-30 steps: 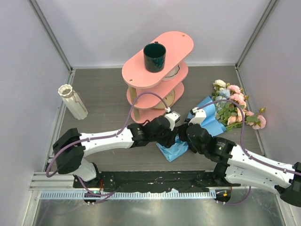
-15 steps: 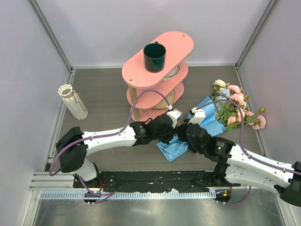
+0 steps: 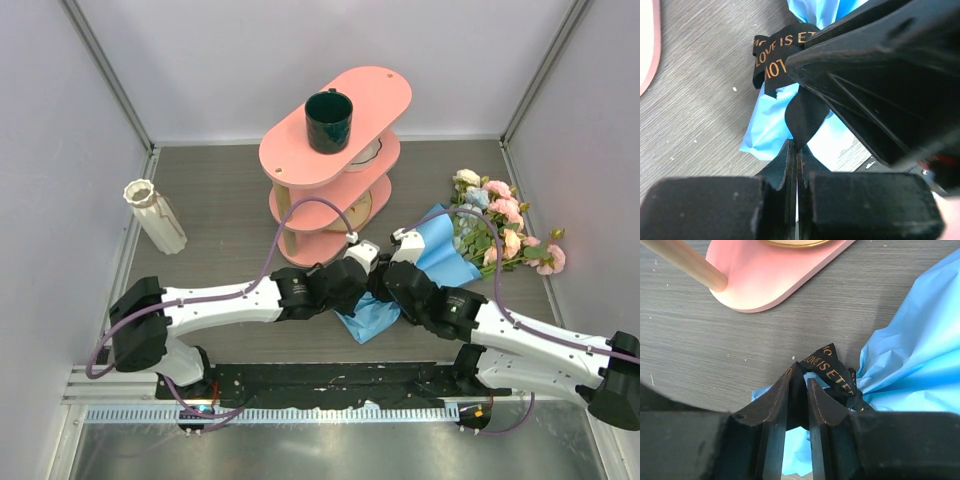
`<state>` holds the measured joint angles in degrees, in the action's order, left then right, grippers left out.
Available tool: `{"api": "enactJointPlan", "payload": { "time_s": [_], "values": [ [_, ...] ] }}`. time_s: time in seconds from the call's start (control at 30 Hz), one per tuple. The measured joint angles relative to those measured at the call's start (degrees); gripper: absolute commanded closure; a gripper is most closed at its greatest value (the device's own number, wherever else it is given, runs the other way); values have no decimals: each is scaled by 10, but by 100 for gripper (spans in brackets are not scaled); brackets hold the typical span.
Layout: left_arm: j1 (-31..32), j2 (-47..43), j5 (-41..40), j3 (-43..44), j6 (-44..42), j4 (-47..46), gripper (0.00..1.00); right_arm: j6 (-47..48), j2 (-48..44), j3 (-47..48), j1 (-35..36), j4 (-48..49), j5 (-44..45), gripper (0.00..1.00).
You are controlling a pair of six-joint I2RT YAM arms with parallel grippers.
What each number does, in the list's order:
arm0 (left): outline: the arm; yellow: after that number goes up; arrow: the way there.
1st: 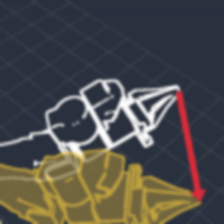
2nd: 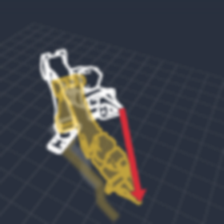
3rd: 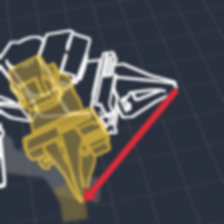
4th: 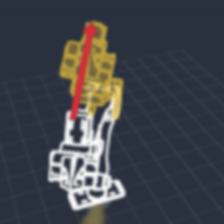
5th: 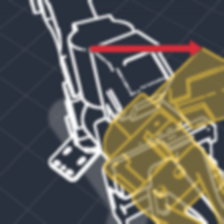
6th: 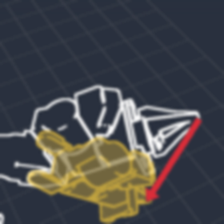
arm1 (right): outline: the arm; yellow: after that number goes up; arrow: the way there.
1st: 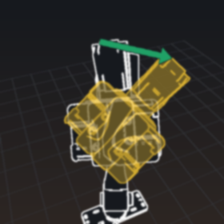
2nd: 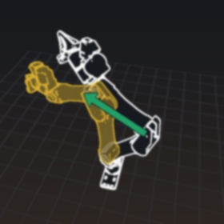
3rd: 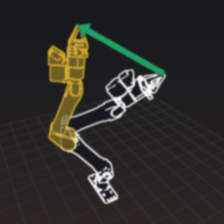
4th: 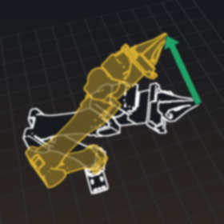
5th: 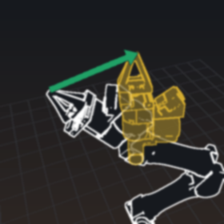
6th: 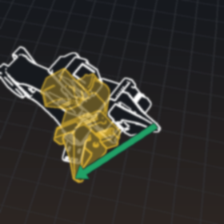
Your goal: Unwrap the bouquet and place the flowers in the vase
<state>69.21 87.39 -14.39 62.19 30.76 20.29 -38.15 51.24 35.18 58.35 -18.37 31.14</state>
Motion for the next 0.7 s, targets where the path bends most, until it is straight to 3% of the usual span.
{"api": "enactJointPlan", "payload": {
  "time_s": [0.1, 0.17, 0.2, 0.4, 0.7],
  "values": [
    [6, -28, -14, -9, 7, 5, 100, 9, 17, 4, 0, 1, -7, 70],
    [8, -54, -24, -20, 17, 4, 100, 14, 30, 8, -2, 1, -12, 77],
    [9, -66, -28, -24, 21, 3, 100, 17, 36, 9, -3, 1, -13, 85],
    [9, -74, -47, -27, 43, 12, 100, 23, 50, 12, -5, -7, -7, 97],
    [9, -7, -51, -11, 89, 57, 100, 26, -2, 29, -6, -40, 30, 99]
  ]
}}
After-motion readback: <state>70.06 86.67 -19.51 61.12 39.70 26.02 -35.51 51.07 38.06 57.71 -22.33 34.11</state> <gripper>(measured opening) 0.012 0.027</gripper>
